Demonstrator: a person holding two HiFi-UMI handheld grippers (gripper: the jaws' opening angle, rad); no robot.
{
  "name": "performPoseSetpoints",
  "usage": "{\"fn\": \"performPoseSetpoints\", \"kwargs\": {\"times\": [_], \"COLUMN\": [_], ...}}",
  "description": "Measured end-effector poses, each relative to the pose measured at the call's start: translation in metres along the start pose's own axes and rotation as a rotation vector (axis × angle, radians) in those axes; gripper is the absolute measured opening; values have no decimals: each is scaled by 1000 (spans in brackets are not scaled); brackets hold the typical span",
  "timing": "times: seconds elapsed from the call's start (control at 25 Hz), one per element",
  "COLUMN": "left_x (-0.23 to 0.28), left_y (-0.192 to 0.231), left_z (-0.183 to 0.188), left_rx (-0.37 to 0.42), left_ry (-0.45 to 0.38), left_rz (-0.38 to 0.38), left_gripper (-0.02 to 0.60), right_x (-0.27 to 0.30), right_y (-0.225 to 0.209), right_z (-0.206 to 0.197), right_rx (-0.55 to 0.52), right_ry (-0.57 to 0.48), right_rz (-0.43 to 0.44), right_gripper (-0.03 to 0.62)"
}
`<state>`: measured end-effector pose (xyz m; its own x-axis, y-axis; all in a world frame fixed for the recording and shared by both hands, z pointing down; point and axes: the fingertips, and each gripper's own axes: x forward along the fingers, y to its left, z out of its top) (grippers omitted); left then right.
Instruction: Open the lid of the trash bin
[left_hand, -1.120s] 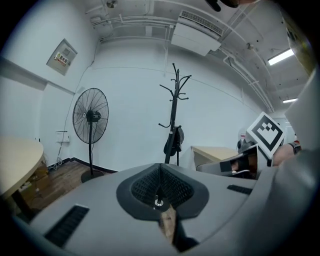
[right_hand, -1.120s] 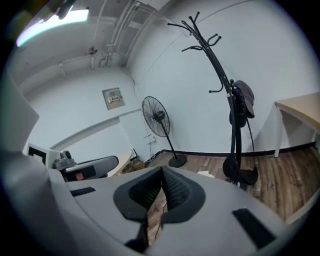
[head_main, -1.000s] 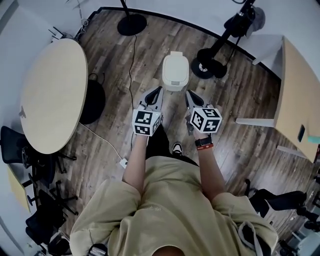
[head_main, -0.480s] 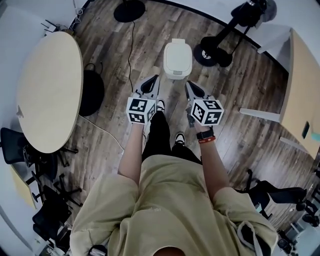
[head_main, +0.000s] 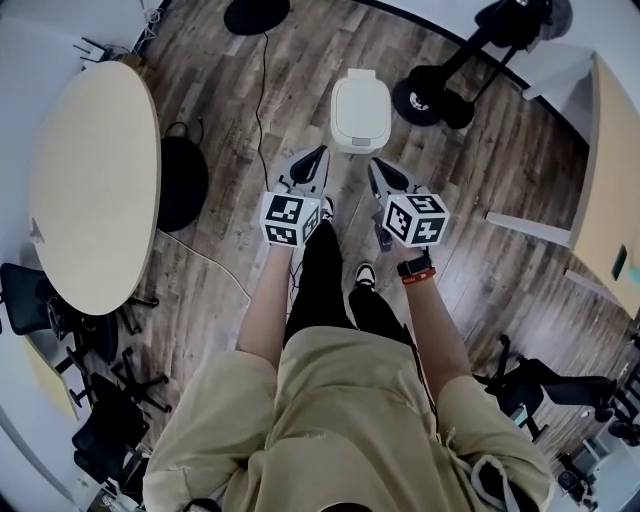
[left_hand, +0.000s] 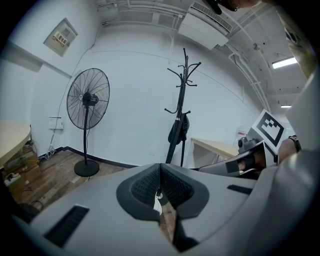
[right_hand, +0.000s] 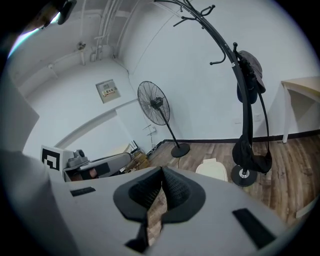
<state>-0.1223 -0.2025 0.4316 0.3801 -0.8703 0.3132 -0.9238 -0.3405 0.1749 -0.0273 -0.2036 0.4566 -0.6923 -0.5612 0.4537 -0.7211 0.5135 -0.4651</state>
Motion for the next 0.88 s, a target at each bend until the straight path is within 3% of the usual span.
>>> {"fn": "performPoseSetpoints", "kwargs": {"times": [0.28,0.52,0.88], "left_x": [32,62,106], "left_y": [24,43,57], "left_z": [-19,-35,-107], "left_rx": [16,-16,38], "left_ry": [-16,-81,24], "left_rz": [-49,-157,-194], "left_gripper": [25,25,25], "right_x": [36,73,119], "right_y": [-28,-61,-115], "right_z": [-22,-39,-90], "right_rx": [48,39,55], "right_ry": [48,75,127], "right_rz": [-6,-27,-56], "right_gripper": [15,15,15]}}
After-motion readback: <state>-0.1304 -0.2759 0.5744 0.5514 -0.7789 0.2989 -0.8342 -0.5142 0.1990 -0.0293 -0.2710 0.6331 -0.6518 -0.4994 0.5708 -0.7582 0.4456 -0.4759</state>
